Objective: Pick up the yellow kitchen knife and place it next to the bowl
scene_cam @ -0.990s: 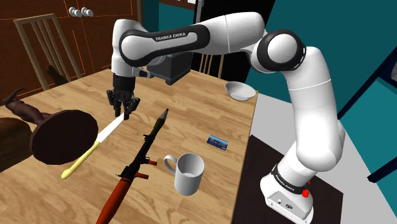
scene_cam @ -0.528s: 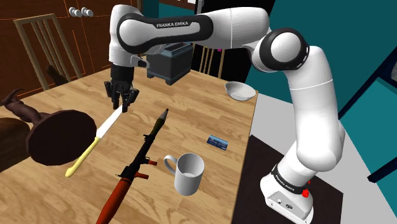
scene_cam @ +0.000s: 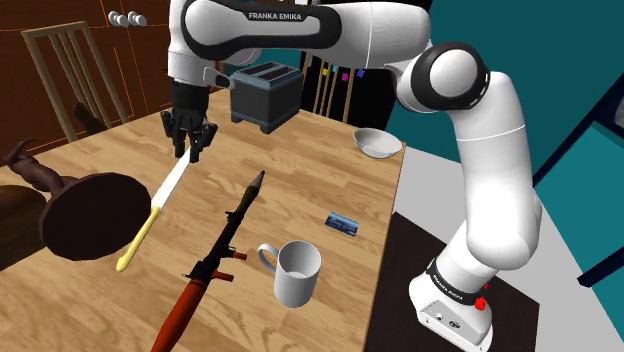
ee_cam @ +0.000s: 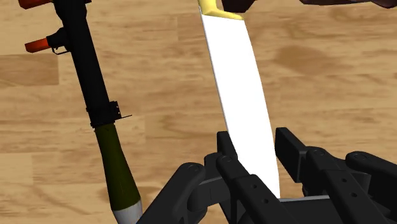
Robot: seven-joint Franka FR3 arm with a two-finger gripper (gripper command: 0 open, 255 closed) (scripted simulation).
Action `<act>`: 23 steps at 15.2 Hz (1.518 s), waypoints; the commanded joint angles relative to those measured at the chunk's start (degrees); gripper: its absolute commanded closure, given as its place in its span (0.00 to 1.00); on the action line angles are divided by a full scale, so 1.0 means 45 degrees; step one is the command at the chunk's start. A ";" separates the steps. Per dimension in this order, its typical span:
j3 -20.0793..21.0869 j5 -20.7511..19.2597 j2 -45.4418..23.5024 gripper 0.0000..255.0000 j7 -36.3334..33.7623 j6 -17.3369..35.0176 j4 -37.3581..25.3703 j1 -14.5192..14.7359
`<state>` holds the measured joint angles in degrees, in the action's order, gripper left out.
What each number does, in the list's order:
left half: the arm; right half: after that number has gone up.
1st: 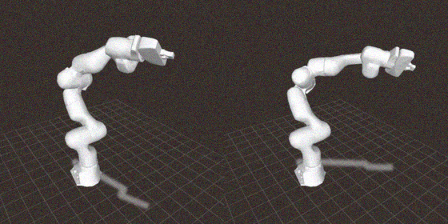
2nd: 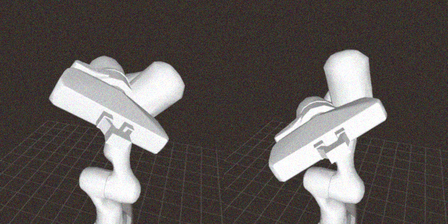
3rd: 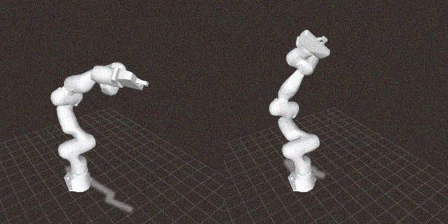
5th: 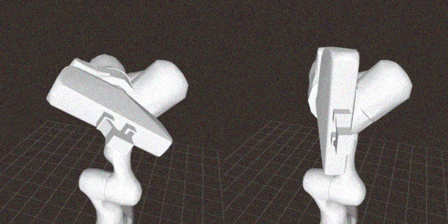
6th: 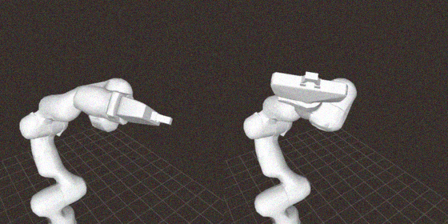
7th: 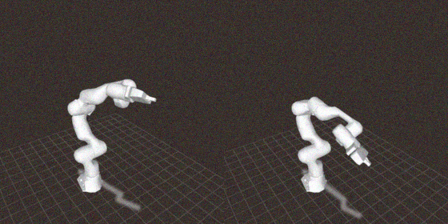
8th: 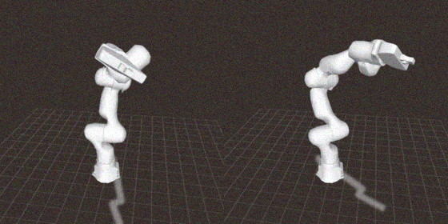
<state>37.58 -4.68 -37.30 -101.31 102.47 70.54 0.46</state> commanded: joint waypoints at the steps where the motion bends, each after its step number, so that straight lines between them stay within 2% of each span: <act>1: 0.0018 0.0012 0.0028 1.00 -0.0038 -0.0343 -0.0330 0.0048; 2: 0.0023 0.0014 0.0034 1.00 -0.0053 -0.0449 -0.0437 0.0067; 7: 0.0070 0.0536 0.1032 1.00 0.1235 -0.0269 0.1031 -0.1573; 13: -0.0062 0.0976 0.1795 1.00 0.2826 -0.0400 0.1989 -0.3227; 23: -0.0629 0.1150 0.2051 1.00 0.5343 -0.1196 0.1999 -0.5327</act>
<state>35.07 0.74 -27.54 -78.10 97.67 80.44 -23.08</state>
